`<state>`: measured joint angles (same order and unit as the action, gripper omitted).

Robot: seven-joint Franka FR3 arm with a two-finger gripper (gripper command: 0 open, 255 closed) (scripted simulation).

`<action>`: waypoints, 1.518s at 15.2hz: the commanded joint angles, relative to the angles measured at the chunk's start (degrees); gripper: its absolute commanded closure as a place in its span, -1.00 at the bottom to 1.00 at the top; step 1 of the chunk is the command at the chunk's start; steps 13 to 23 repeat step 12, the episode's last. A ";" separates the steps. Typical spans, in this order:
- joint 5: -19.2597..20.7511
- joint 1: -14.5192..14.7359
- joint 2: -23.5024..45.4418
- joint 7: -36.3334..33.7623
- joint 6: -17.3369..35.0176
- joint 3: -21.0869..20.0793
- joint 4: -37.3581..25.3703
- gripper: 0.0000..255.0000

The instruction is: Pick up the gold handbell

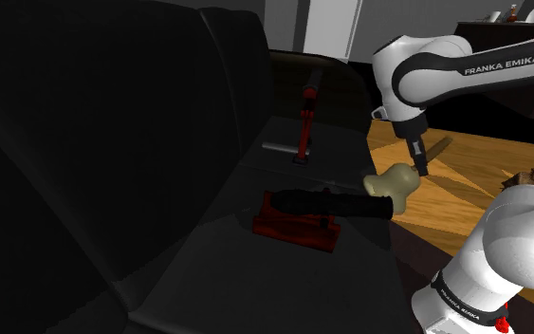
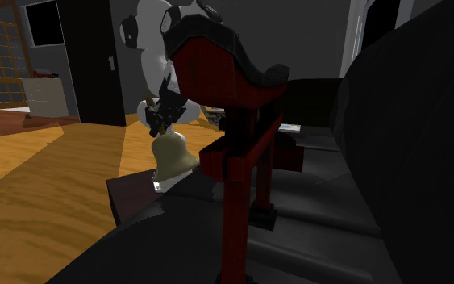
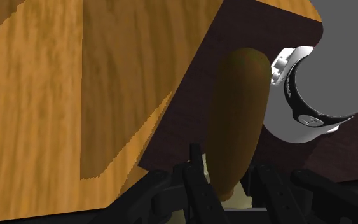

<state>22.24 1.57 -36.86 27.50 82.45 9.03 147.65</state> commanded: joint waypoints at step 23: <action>-0.44 0.02 -1.12 2.51 -8.54 -1.30 -7.73 1.00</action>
